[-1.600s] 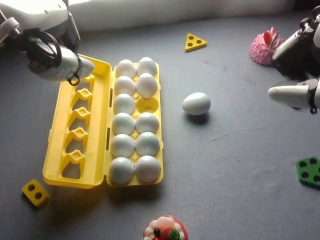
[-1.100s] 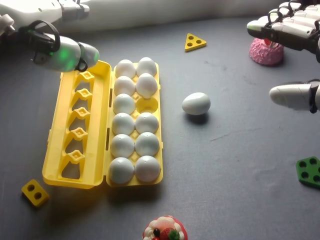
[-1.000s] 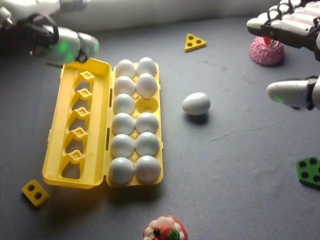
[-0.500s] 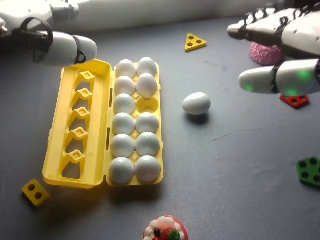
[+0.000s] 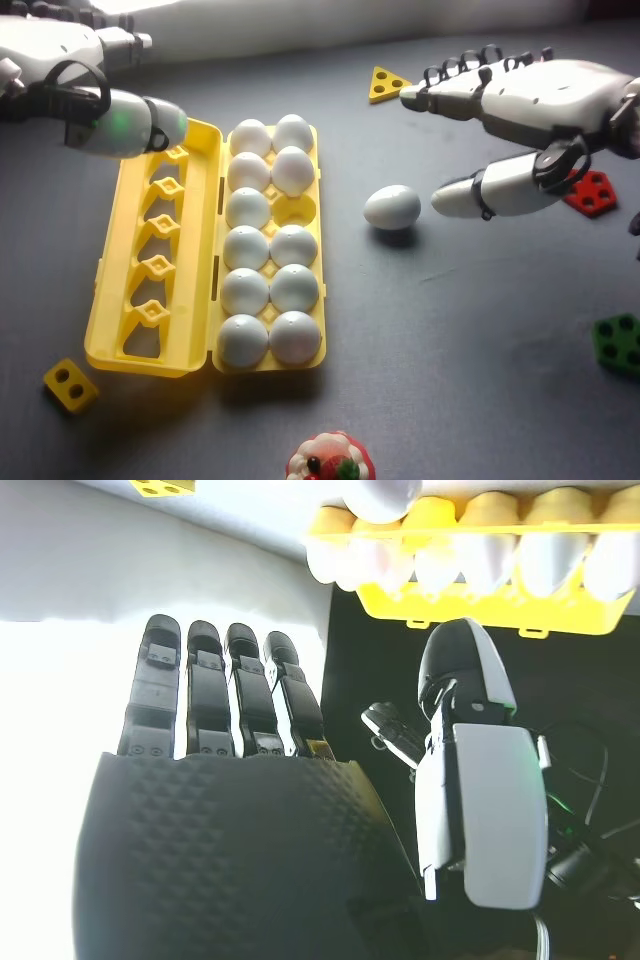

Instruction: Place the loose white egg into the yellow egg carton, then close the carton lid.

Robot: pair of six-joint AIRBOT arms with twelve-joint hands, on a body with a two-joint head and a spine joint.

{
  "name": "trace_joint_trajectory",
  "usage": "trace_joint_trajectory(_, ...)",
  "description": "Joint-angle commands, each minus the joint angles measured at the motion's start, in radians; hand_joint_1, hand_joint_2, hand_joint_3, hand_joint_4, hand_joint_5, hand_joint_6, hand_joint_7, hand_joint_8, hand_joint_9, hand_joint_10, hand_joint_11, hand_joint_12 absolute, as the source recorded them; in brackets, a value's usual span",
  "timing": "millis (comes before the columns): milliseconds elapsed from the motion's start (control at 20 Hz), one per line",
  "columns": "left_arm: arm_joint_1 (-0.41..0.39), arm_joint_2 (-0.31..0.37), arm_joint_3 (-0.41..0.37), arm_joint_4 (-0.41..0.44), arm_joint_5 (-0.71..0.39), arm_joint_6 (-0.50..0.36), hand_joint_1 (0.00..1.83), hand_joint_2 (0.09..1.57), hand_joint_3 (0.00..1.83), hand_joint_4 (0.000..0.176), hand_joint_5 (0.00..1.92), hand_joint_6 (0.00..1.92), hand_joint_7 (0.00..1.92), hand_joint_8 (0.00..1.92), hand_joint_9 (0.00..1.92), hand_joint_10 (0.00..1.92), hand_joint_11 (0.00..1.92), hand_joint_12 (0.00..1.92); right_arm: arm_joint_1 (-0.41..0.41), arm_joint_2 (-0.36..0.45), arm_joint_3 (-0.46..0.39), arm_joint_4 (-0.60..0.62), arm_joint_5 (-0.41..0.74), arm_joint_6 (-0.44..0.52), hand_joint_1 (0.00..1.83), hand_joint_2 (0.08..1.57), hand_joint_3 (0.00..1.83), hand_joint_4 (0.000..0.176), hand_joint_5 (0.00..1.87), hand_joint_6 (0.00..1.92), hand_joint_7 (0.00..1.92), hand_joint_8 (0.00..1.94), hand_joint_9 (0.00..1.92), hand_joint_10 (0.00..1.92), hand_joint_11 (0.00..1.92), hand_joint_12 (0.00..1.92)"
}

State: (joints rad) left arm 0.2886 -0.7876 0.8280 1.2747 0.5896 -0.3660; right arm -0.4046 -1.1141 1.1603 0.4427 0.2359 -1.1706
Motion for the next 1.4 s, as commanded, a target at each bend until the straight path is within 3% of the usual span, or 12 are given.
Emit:
trace_joint_trajectory(0, -0.022, 0.001, 0.006, 0.050, 0.002, 0.019, 0.05, 1.33, 0.00, 0.018, 0.11, 0.02, 0.17, 0.01, 0.12, 0.01, 0.00, 0.51, 0.003, -0.004, 0.005, 0.020, 0.097, -0.021, 0.86, 1.11, 0.00, 0.000, 0.12, 0.05, 0.03, 0.01, 0.01, 0.00, 0.00, 0.00)
trace_joint_trajectory(100, -0.026, 0.001, 0.013, 0.012, -0.005, 0.071, 0.02, 1.33, 0.00, 0.016, 0.11, 0.01, 0.17, 0.00, 0.12, 0.01, 0.00, 0.52, 0.004, -0.029, 0.015, 0.134, 0.089, -0.122, 0.92, 1.11, 0.00, 0.000, 0.13, 0.05, 0.02, 0.00, 0.00, 0.00, 0.00, 0.00)
trace_joint_trajectory(250, -0.022, 0.001, 0.022, -0.102, -0.030, 0.226, 0.05, 1.33, 0.00, 0.020, 0.12, 0.01, 0.20, 0.01, 0.14, 0.01, 0.00, 0.54, 0.004, -0.055, 0.020, 0.256, 0.088, -0.227, 1.03, 1.08, 0.00, 0.000, 0.13, 0.05, 0.00, 0.00, 0.00, 0.00, 0.00, 0.00)
trace_joint_trajectory(350, -0.001, 0.002, 0.014, -0.125, -0.044, 0.234, 0.02, 1.33, 0.00, 0.023, 0.10, 0.00, 0.17, 0.00, 0.12, 0.00, 0.00, 0.54, 0.005, -0.069, 0.020, 0.320, 0.088, -0.268, 1.08, 1.07, 0.00, 0.001, 0.15, 0.06, 0.00, 0.00, 0.00, 0.00, 0.00, 0.00)
trace_joint_trajectory(450, 0.025, 0.003, 0.009, -0.150, -0.057, 0.234, 0.04, 1.34, 0.00, 0.020, 0.09, 0.00, 0.14, 0.00, 0.09, 0.00, 0.00, 0.47, 0.006, -0.089, 0.022, 0.445, 0.093, -0.388, 1.09, 1.08, 0.00, 0.000, 0.16, 0.06, 0.00, 0.00, 0.00, 0.00, 0.00, 0.00)
trace_joint_trajectory(500, 0.029, 0.003, 0.011, -0.158, -0.062, 0.234, 0.05, 1.33, 0.00, 0.022, 0.12, 0.01, 0.17, 0.01, 0.12, 0.01, 0.00, 0.58, 0.005, -0.098, 0.023, 0.479, 0.102, -0.426, 1.09, 1.08, 0.00, 0.000, 0.19, 0.08, 0.00, 0.00, 0.00, 0.00, 0.00, 0.00)
trace_joint_trajectory(700, 0.030, 0.002, 0.028, -0.160, -0.058, 0.245, 0.03, 1.33, 0.00, 0.023, 0.09, 0.00, 0.15, 0.00, 0.09, 0.00, 0.00, 0.49, 0.010, -0.125, 0.026, 0.523, 0.109, -0.438, 1.11, 1.10, 0.00, 0.000, 0.21, 0.08, 0.00, 0.00, 0.00, 0.00, 0.00, 0.00)
trace_joint_trajectory(900, 0.030, 0.002, 0.042, -0.181, -0.056, 0.252, 0.02, 1.33, 0.00, 0.023, 0.10, 0.01, 0.17, 0.01, 0.12, 0.01, 0.00, 0.51, 0.019, -0.160, 0.034, 0.728, 0.132, -0.601, 1.09, 1.11, 0.00, 0.000, 0.30, 0.13, 0.01, 0.00, 0.00, 0.00, 0.00, 0.00)
trace_joint_trajectory(1250, 0.029, 0.000, 0.048, -0.176, -0.066, 0.252, 0.04, 1.33, 0.00, 0.020, 0.11, 0.00, 0.18, 0.00, 0.13, 0.01, 0.00, 0.58, 0.026, -0.224, 0.080, 0.750, 0.180, -0.605, 1.10, 1.11, 0.00, 0.000, 0.36, 0.18, 0.00, 0.00, 0.00, 0.00, 0.00, 0.00)
trace_joint_trajectory(1300, 0.027, 0.000, 0.047, -0.171, -0.065, 0.252, 0.06, 1.33, 0.00, 0.015, 0.12, 0.01, 0.19, 0.00, 0.14, 0.01, 0.00, 0.63, 0.026, -0.234, 0.096, 0.769, 0.179, -0.605, 1.11, 1.11, 0.00, 0.000, 0.35, 0.25, 0.02, 0.00, 0.00, 0.00, 0.00, 0.00)
trace_joint_trajectory(1350, 0.027, 0.000, 0.047, -0.161, -0.075, 0.252, 0.03, 1.33, 0.00, 0.022, 0.12, 0.00, 0.18, 0.00, 0.14, 0.00, 0.00, 0.61, 0.022, -0.244, 0.106, 0.779, 0.176, -0.606, 1.10, 1.12, 0.00, 0.000, 0.29, 0.34, 0.02, 0.00, 0.00, 0.00, 0.00, 0.00)
